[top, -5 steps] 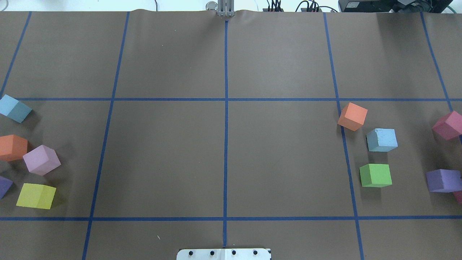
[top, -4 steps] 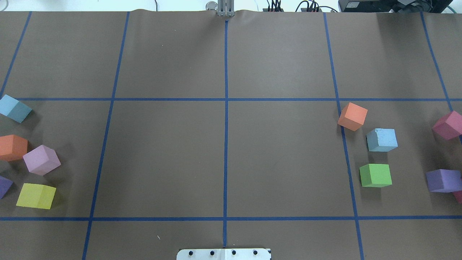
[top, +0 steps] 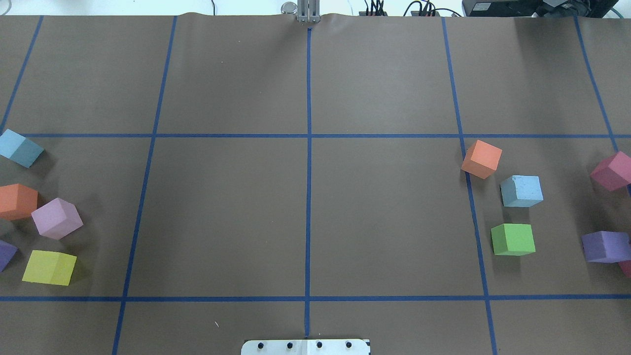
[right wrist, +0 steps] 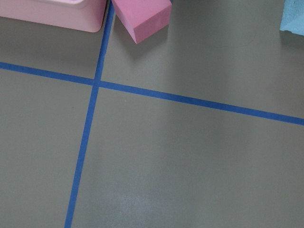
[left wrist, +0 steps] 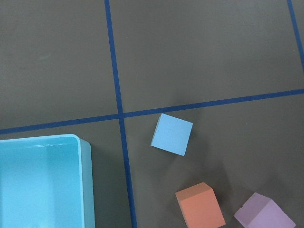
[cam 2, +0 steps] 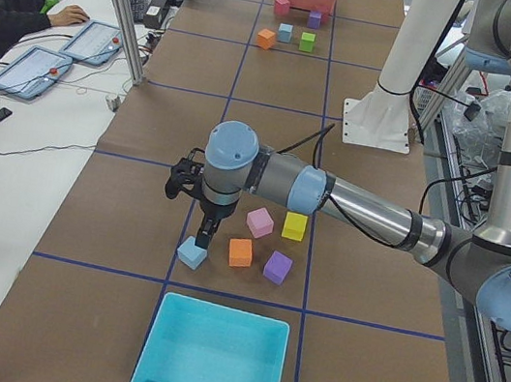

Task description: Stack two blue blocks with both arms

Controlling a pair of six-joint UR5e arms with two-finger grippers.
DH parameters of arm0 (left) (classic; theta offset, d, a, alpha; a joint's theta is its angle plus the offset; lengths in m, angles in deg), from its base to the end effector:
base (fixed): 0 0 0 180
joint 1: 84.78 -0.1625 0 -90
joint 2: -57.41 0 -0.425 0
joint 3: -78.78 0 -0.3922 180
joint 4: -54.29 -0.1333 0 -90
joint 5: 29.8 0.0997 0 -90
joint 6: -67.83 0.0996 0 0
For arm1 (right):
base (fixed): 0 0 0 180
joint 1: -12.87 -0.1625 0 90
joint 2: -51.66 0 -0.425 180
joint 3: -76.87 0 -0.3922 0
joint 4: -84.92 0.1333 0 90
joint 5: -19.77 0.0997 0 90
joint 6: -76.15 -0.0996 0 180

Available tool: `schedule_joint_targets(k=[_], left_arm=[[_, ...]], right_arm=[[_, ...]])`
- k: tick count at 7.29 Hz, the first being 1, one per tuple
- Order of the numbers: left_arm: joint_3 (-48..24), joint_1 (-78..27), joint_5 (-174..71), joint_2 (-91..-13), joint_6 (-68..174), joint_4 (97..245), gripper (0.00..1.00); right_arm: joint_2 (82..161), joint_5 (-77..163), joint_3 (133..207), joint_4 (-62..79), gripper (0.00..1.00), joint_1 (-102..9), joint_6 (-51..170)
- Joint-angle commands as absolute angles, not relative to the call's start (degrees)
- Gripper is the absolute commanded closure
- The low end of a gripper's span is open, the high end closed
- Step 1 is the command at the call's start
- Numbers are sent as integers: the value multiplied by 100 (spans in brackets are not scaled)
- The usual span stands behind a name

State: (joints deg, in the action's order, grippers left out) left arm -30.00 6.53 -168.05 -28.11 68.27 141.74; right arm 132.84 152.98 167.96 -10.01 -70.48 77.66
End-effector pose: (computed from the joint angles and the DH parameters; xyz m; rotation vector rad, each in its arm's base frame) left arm -0.0694 -0.4565 0.5340 0.2056 0.8360 0.0721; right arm 0.0001 -0.5609 0.5786 0.0489 -0.7575 -0.1683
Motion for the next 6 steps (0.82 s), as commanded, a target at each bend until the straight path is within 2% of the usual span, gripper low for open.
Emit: schedule_joint_targets(k=[1,3,6], left_arm=[[-3003,645,-16805,-2811,6818,14174,2],[-2994,645,-16805,-2811,6818,14174,2],[-2976,645,-16805,-2811,6818,14174,2]], right_arm=[[13339,15336,16915,-582,0,-6278,6707],[13349,15319,16933,934,0,-5362,4602],[13549,15152,17545,1267,0,-4665,3382]])
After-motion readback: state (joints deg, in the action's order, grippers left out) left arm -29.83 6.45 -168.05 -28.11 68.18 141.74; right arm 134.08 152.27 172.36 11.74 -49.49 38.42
